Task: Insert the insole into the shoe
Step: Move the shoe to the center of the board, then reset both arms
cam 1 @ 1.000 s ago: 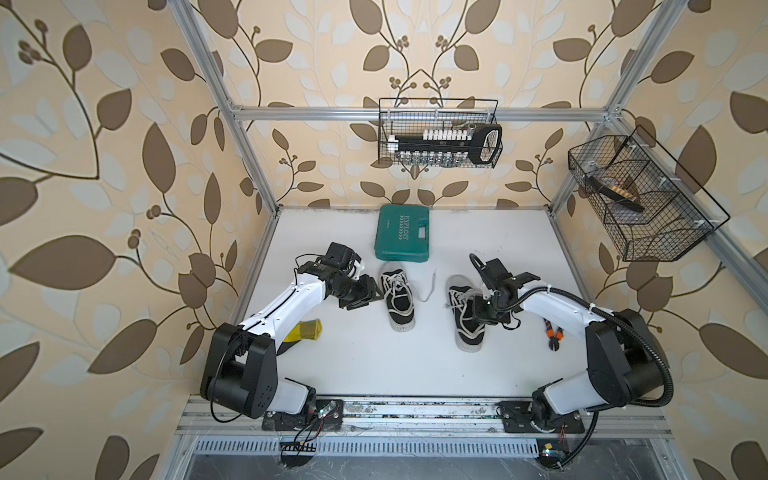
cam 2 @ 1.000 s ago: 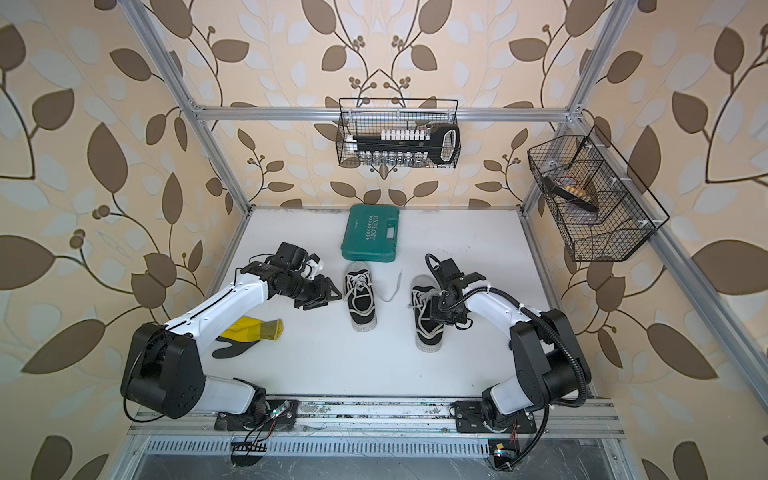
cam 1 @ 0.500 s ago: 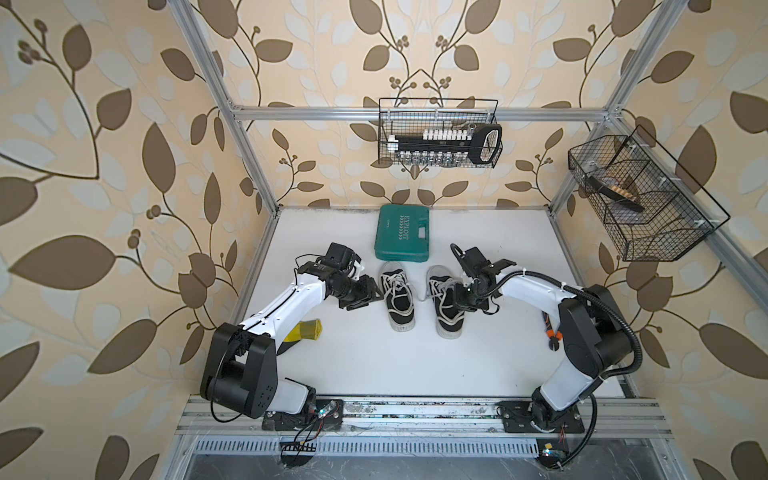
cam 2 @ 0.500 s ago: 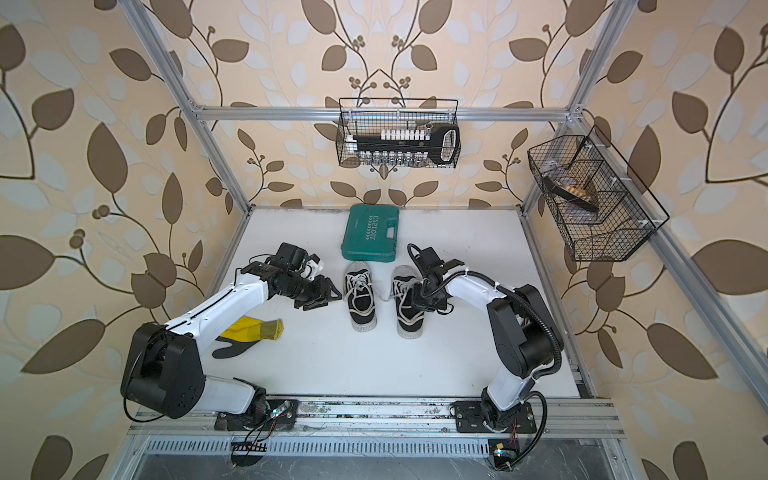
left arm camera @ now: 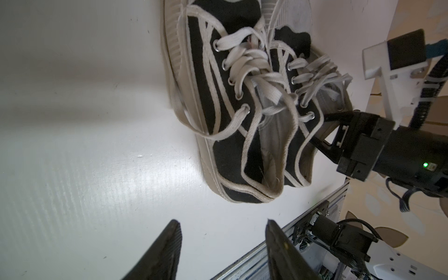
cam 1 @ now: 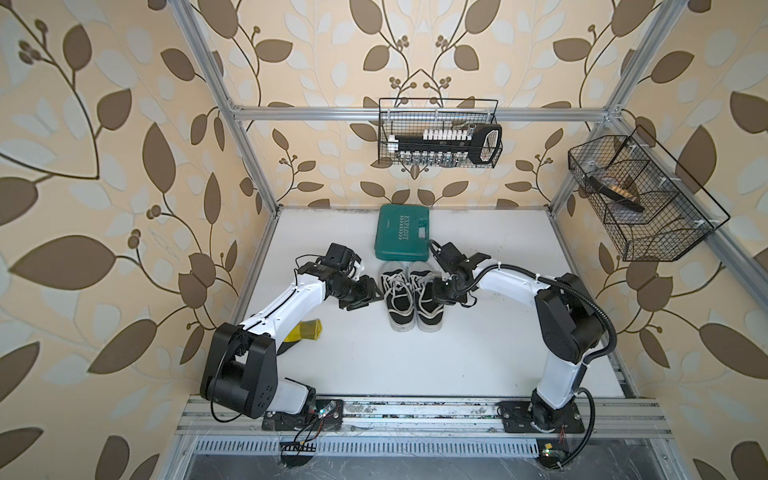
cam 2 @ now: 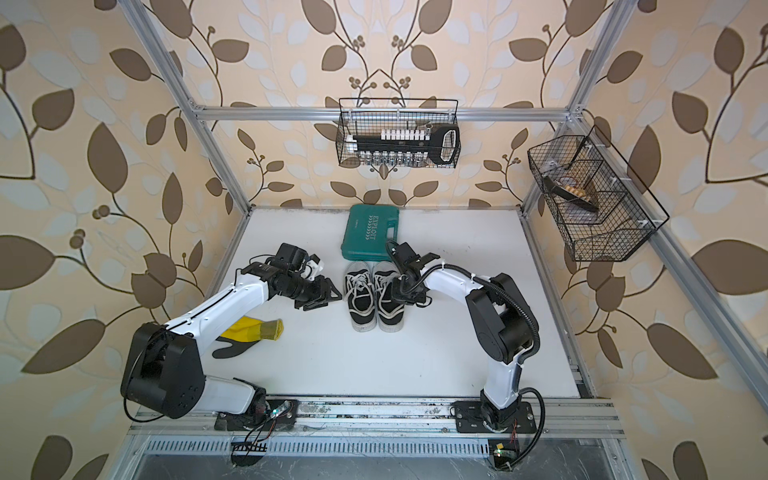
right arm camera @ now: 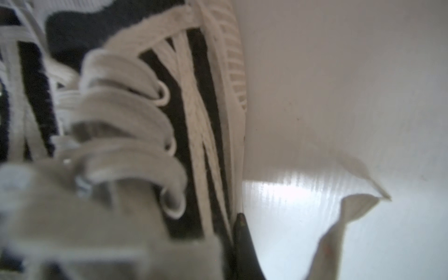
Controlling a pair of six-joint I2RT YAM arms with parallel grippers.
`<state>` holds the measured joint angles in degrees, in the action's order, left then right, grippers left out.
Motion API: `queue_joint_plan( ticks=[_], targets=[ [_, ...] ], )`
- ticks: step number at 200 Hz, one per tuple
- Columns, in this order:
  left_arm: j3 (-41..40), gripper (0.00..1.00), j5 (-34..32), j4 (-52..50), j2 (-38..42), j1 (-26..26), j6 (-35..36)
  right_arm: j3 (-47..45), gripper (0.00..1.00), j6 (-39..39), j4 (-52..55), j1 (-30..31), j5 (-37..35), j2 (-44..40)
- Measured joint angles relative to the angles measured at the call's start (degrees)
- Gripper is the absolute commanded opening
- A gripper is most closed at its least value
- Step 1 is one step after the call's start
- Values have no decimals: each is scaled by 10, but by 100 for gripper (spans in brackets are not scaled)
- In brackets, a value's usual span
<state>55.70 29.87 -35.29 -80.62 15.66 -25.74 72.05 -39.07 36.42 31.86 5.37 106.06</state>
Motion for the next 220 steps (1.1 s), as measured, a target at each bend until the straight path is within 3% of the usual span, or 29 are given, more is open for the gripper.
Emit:
queue_joint_plan(
  ticks=[9,12,15,17,33,39,42,62,83,112,128,146,175,220],
  targets=[
    [0,65,0,0,0,0,1,2,33,-6,1,0,-3,0],
    [0,75,-1,0,0,0,-1,3,38,-3,2,0,-3,0],
    [0,92,0,0,0,0,2,3,43,-5,2,0,-5,0],
    [0,97,-1,0,0,0,4,4,46,-8,3,0,-5,0],
    [-1,99,-5,0,2,0,1,5,72,2,12,0,-15,-8],
    [-1,99,-8,0,3,0,3,5,95,3,16,0,-20,-16],
    [-1,99,-11,0,5,0,3,5,99,5,19,0,-23,-21],
    [-2,99,-48,4,17,0,3,-11,99,19,26,0,-56,-94],
    [-37,99,-132,57,71,-6,3,-61,99,44,6,2,-136,-233],
    [-181,99,-280,222,211,-11,50,-263,99,150,-186,-3,-289,-468],
    [-255,99,-370,313,257,-11,75,-370,99,210,-285,-24,-348,-536],
    [-308,99,-453,390,262,-12,106,-430,99,248,-349,-94,-365,-541],
    [-355,99,-523,523,219,-15,153,-454,99,276,-441,-198,-365,-472],
    [-371,99,-559,667,107,-15,233,-466,99,315,-590,-220,-348,-319]
  ],
)
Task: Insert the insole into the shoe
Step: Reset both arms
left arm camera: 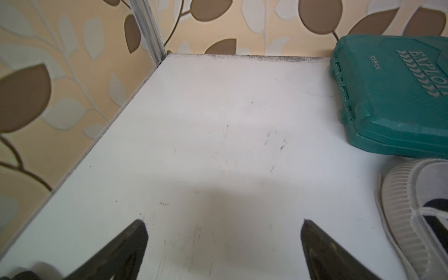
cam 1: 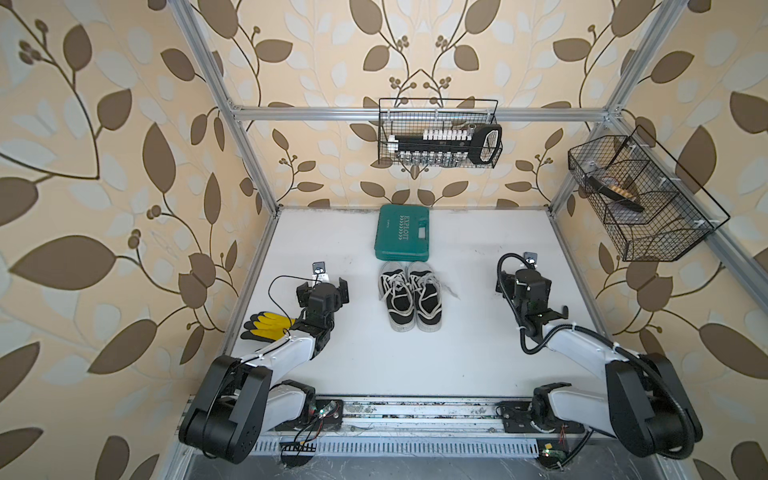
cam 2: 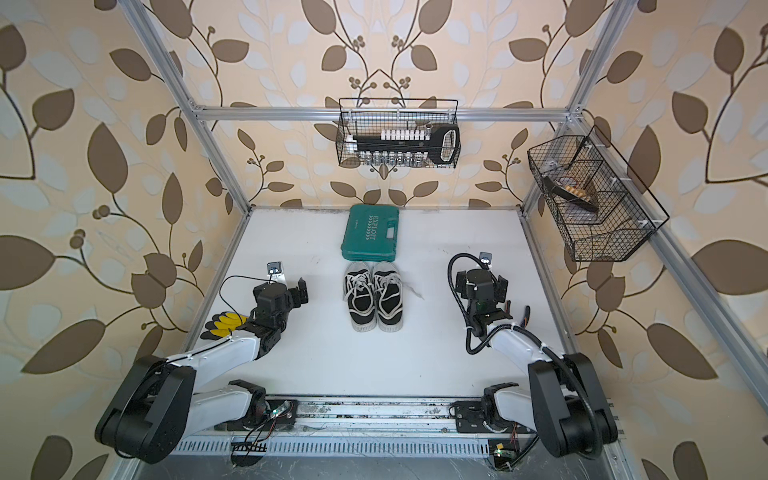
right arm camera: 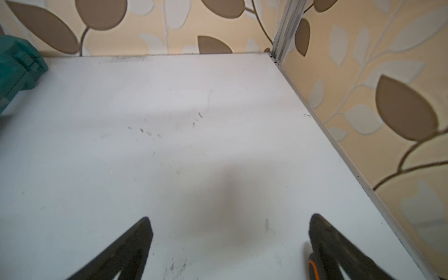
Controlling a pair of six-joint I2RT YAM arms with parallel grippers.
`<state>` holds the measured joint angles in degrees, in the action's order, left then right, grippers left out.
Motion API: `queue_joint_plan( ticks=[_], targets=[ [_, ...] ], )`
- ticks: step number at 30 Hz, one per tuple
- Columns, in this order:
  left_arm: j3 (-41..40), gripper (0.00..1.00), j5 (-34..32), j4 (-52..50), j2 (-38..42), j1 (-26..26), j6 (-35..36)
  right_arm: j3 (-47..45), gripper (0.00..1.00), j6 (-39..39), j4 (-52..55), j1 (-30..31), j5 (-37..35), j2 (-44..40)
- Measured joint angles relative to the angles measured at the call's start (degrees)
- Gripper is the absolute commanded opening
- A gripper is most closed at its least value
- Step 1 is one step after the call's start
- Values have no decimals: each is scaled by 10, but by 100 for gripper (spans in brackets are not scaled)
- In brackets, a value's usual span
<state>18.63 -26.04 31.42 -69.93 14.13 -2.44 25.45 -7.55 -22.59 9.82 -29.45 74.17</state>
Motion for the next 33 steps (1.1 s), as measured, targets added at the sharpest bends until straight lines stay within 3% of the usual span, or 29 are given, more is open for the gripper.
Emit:
queue_joint_plan(
  ticks=[7,16,26,33],
  targets=[
    [-44,99,0,174,-111,-4,47,-28,99,36,-107,-16,17,40],
    [-45,99,19,231,-145,-38,48,-53,99,36,-199,-57,62,77],
    [-16,99,46,190,-162,-53,36,-47,99,42,-241,-59,102,123],
    [17,99,96,150,-171,-91,28,-47,99,42,-250,-59,105,123]
  ],
)
